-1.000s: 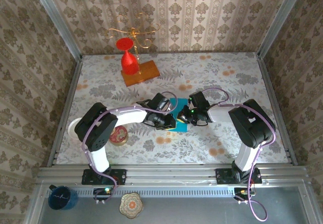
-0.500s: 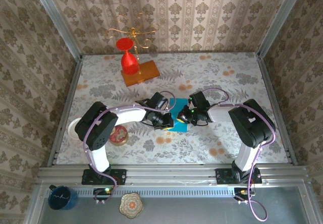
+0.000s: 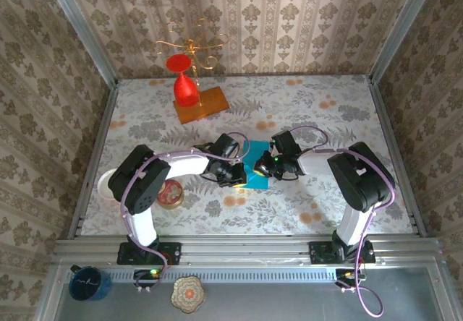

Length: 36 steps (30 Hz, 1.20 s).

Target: Fold a paper plane with a square sheet of paper (pick it up from the middle)

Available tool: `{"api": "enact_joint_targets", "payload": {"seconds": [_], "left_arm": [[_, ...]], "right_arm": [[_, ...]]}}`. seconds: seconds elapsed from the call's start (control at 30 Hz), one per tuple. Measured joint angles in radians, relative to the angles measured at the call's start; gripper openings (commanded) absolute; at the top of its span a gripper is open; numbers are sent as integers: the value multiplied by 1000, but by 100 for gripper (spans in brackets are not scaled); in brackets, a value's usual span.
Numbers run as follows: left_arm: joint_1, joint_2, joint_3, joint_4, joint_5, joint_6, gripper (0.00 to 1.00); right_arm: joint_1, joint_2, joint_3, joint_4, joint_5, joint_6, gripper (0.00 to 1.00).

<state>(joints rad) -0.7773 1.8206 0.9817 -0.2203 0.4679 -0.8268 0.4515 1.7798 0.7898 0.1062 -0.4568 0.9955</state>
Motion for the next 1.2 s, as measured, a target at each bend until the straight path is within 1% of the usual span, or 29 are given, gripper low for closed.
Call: {"api": "enact_joint_targets", "payload": {"seconds": [0.57,0.83,1.0,1.2], "left_arm": [[8,-14,-29,30,0,-27,6],[13,-16,-34,38,6,-38,5],[13,-16,-35,38,7,-41,4],[13,-16,-35,37,8,-41,4]], "right_arm": [[-2,0,0,3,-7,-5,7],[-2,-19,2,-23,-13,-76,10],[24,-71,11,-87,-2,-134,11],[84,-65,47,-116,5,-158,10]]}}
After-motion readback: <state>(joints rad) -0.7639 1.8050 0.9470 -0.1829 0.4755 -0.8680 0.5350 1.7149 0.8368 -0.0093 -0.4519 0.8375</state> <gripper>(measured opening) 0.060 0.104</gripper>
